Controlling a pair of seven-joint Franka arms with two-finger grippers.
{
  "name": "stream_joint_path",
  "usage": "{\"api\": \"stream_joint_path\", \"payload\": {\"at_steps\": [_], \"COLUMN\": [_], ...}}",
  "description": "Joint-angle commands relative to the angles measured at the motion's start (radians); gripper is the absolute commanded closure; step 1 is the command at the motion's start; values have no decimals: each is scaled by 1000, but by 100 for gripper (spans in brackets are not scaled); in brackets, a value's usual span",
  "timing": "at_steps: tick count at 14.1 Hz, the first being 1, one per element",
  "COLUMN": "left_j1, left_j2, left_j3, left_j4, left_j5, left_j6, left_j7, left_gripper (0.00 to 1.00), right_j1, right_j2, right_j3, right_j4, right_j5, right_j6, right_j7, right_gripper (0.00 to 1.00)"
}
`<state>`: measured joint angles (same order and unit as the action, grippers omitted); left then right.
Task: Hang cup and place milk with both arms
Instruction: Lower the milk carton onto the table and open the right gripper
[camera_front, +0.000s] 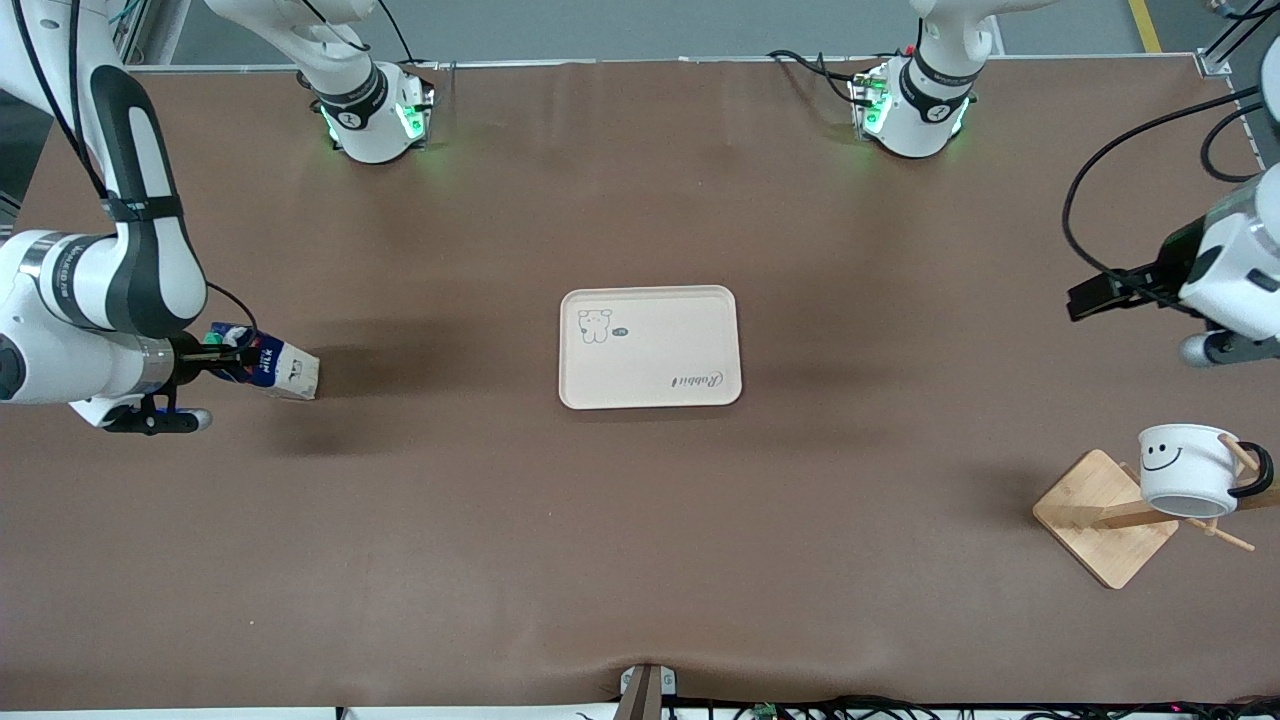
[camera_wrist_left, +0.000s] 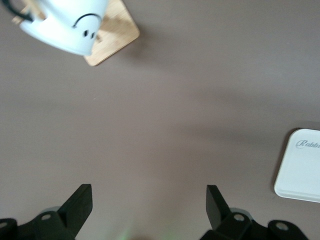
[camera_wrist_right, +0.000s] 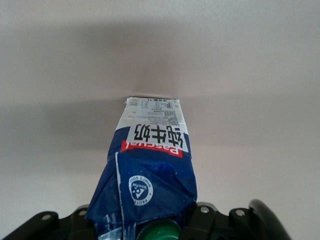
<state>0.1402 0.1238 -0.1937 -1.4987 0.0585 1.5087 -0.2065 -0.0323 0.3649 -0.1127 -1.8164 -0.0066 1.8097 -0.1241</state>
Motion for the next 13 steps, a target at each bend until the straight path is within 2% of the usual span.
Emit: {"api": "stream_joint_path", "payload": {"at_steps": [1, 2, 3, 5, 13], "left_j1": [-27, -56, -104, -146, -186], "left_j2": [-84, -93, -95, -92, -136], "left_j3": [49, 65, 97, 135, 135], "left_j4": [-84, -90, -91, -91, -97], "left_j5": [-19, -16, -11, -14, -29], "left_j6": [21, 18, 11, -15, -13], "left_j7": [35, 41, 24, 32, 45], "left_gripper": [0, 0, 0, 0, 0], "right_j1": [-12, -12, -12, -12, -11], "right_j2": [-27, -27, -27, -27, -27], "right_j3": [15, 15, 15, 15, 16], "right_j4": [-29, -27, -26, -26, -24], "right_j5": [-26, -26, -24, -23, -20], "right_j6": [13, 13, 10, 8, -1], "right_j7": [-6, -6, -6, -5, -5], "right_gripper": [39, 23, 19, 0, 0]}}
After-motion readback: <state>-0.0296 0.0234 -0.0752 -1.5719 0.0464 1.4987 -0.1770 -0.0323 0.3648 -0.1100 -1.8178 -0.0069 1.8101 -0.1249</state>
